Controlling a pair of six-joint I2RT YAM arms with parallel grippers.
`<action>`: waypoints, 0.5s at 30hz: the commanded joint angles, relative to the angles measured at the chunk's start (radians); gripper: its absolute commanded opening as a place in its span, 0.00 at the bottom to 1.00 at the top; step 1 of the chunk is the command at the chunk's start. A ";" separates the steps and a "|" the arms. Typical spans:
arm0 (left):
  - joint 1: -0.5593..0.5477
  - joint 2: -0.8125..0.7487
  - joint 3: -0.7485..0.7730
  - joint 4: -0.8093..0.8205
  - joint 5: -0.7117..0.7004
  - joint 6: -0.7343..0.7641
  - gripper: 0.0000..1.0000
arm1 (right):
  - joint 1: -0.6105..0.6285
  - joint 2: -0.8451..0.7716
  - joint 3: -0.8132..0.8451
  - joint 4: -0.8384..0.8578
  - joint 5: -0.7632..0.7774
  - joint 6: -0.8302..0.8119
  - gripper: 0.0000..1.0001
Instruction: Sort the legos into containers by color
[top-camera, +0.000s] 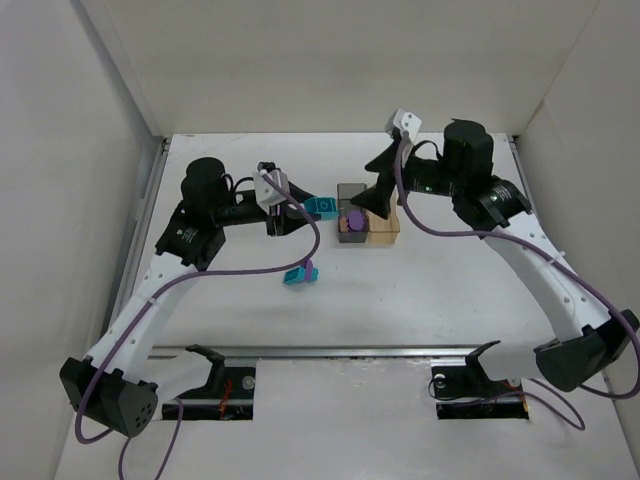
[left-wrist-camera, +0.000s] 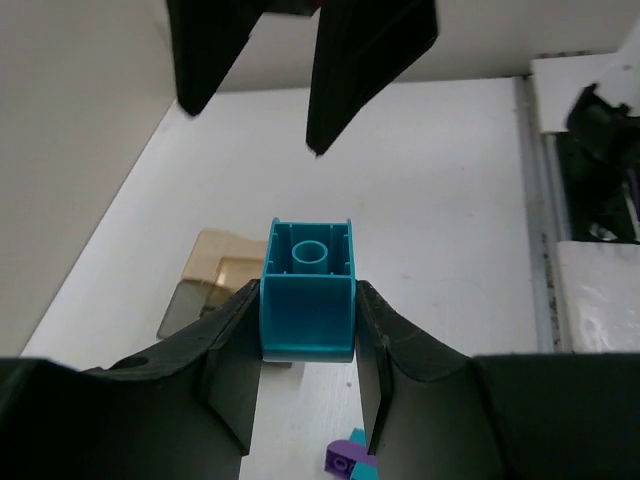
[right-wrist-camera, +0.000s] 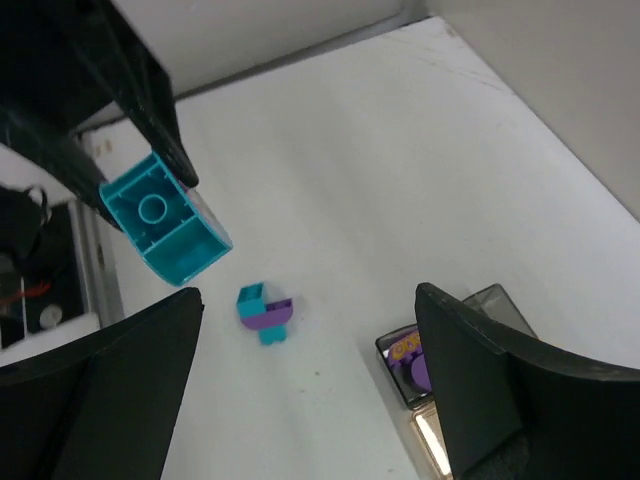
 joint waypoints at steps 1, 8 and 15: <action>0.000 0.010 0.038 0.070 0.278 0.039 0.00 | 0.041 0.032 0.000 -0.170 -0.167 -0.205 0.91; -0.009 0.029 0.038 0.080 0.301 0.006 0.00 | 0.176 0.005 -0.035 -0.126 -0.010 -0.238 0.94; -0.009 0.029 0.047 0.078 0.283 -0.012 0.00 | 0.208 -0.014 -0.035 -0.014 0.015 -0.196 0.86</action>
